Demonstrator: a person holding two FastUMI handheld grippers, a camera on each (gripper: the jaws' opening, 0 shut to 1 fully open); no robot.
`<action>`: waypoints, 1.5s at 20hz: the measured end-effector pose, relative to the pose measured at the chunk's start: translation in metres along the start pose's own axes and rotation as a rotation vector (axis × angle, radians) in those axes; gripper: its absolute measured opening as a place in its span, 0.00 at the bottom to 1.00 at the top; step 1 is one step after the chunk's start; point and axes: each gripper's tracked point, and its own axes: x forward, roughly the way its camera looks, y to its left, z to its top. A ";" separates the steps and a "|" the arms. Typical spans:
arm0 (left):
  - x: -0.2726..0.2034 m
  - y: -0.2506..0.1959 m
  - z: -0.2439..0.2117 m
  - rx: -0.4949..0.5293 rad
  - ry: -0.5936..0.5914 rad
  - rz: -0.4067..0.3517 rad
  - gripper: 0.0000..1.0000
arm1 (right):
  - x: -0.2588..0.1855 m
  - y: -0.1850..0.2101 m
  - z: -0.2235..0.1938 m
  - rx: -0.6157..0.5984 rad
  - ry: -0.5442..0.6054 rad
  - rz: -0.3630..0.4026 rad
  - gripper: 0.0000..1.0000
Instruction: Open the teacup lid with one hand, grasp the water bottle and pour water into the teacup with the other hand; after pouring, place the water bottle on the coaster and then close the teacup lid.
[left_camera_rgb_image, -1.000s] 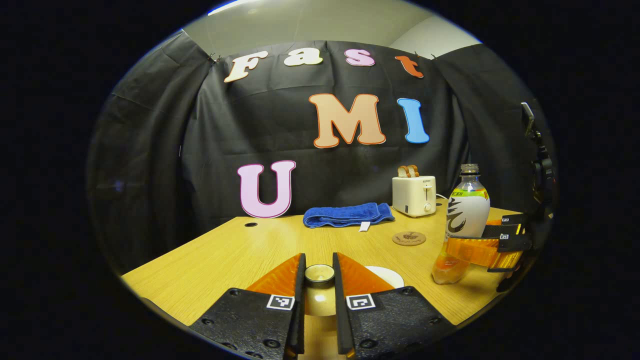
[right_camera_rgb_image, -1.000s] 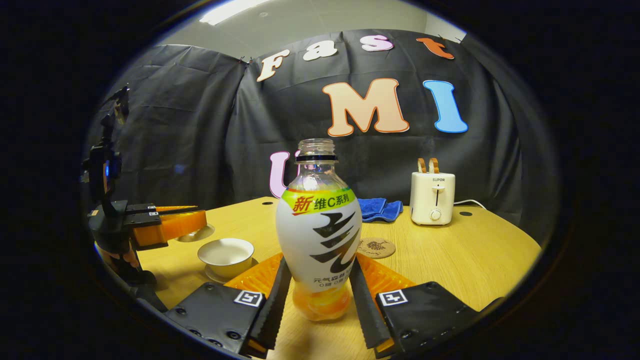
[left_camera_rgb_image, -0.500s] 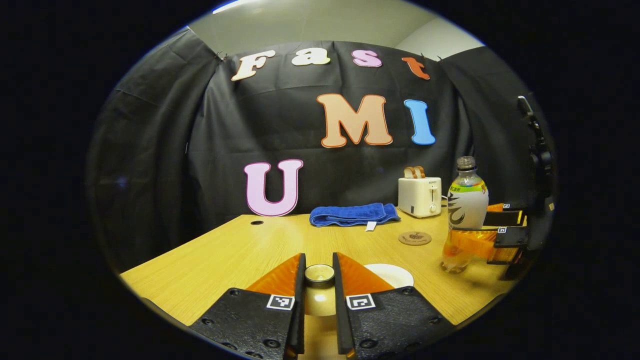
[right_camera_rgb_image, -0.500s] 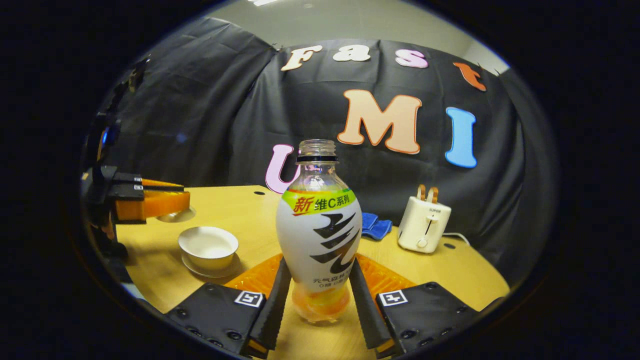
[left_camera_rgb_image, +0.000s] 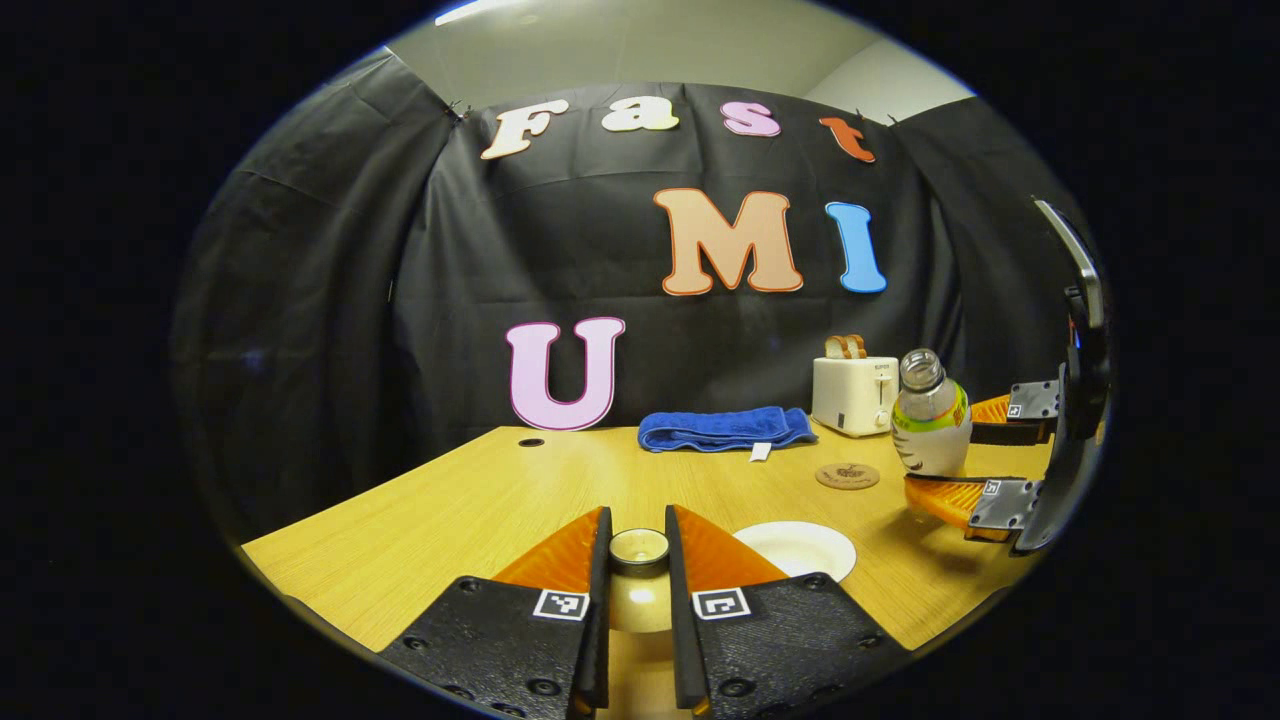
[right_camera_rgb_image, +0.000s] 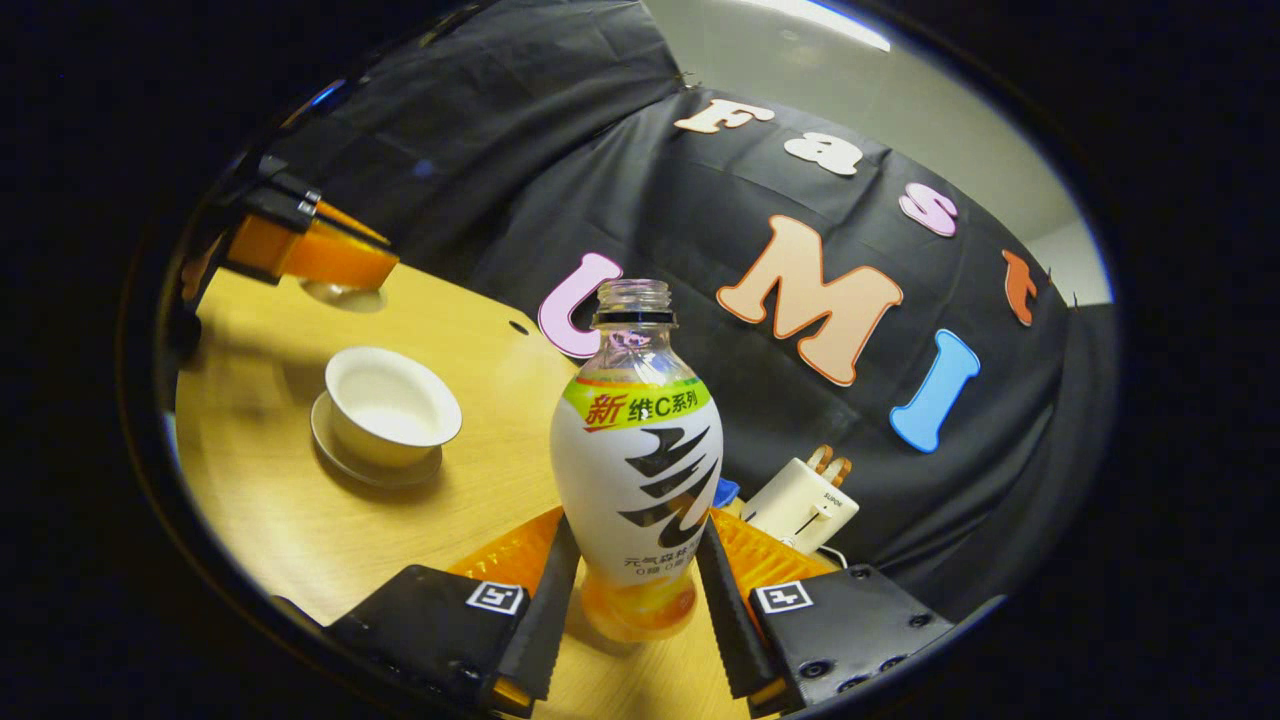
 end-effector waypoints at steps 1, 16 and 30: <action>0.000 0.002 -0.001 -0.001 0.001 0.003 0.23 | 0.000 0.002 0.000 -0.040 0.000 -0.001 0.69; -0.005 0.023 -0.010 -0.011 0.008 0.022 0.23 | 0.013 0.035 -0.010 -0.558 -0.033 0.000 0.68; -0.006 0.032 -0.011 -0.023 0.005 0.028 0.23 | 0.020 0.021 -0.002 -0.884 -0.062 0.007 0.68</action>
